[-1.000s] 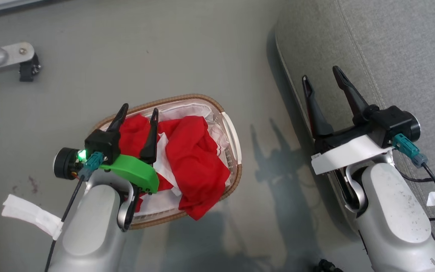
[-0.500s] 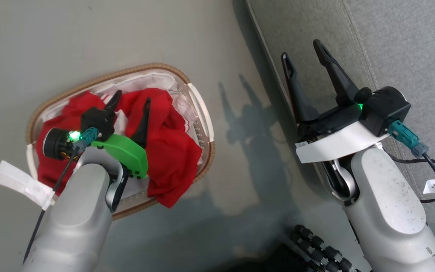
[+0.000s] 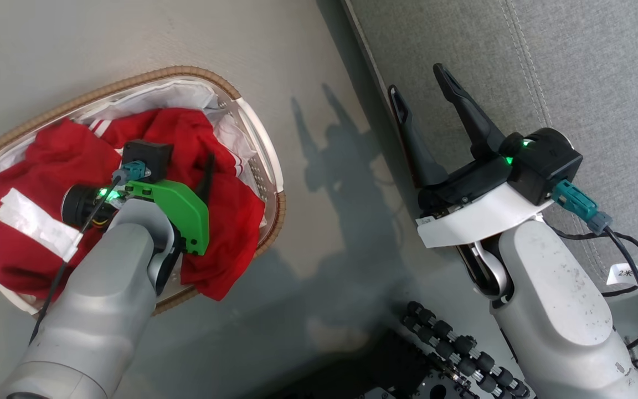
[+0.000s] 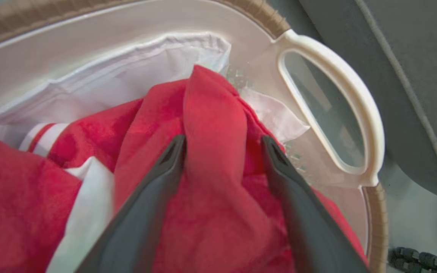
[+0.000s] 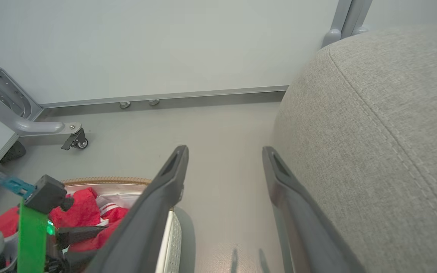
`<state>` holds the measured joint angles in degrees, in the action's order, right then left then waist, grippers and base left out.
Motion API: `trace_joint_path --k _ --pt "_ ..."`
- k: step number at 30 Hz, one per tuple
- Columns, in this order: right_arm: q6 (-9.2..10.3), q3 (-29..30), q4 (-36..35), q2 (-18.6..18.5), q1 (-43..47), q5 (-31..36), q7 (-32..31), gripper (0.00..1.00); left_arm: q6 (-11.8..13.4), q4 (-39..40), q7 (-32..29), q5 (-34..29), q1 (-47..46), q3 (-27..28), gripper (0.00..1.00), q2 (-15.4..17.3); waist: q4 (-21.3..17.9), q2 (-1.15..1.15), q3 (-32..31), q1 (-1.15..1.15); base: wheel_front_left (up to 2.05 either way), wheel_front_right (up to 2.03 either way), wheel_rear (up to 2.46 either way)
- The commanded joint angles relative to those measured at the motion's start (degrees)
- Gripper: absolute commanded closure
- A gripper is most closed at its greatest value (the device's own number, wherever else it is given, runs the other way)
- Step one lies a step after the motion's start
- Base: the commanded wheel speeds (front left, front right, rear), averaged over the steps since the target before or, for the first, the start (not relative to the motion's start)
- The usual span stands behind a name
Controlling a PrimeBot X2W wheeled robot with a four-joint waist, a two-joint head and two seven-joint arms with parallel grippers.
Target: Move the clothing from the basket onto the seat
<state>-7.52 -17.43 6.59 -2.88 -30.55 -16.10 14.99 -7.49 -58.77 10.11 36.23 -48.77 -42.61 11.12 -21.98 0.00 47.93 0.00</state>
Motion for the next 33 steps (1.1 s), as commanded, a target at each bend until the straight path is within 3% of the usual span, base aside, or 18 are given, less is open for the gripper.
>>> trace_joint_path --k 1,16,17,18,33 --pt "0.06 -0.1 -0.2 -0.1 -0.6 -0.2 0.3 0.0 0.0 -0.8 -0.5 1.2 -1.1 -0.8 0.0 0.5 -0.3 0.0 0.5 0.0 0.0 0.0 0.0" --pt "0.06 -0.4 -0.7 -0.1 -1.6 -0.8 0.3 0.0 0.0 -7.7 -7.4 6.2 -2.3 -9.5 0.0 0.6 0.2 0.0 1.4 0.0 0.0 0.0 0.0" --pt "0.06 -0.4 -0.7 -0.1 -1.5 -0.7 0.3 0.0 0.0 -7.8 -7.6 6.5 -2.1 -10.1 0.86 0.4 0.3 0.0 1.3 0.0 0.0 0.0 0.0" --pt "0.06 -0.4 -0.6 -0.1 -1.5 -0.6 0.3 0.0 0.0 -7.9 -7.5 6.8 -1.9 -10.3 1.0 0.4 0.3 0.0 1.2 0.0 0.0 0.0 0.0" --pt "0.06 2.1 2.9 -0.1 0.3 1.9 0.3 0.0 0.0 -6.0 2.5 14.2 3.1 -11.7 1.0 -2.5 4.0 0.0 -8.5 0.0 0.0 0.0 0.0"
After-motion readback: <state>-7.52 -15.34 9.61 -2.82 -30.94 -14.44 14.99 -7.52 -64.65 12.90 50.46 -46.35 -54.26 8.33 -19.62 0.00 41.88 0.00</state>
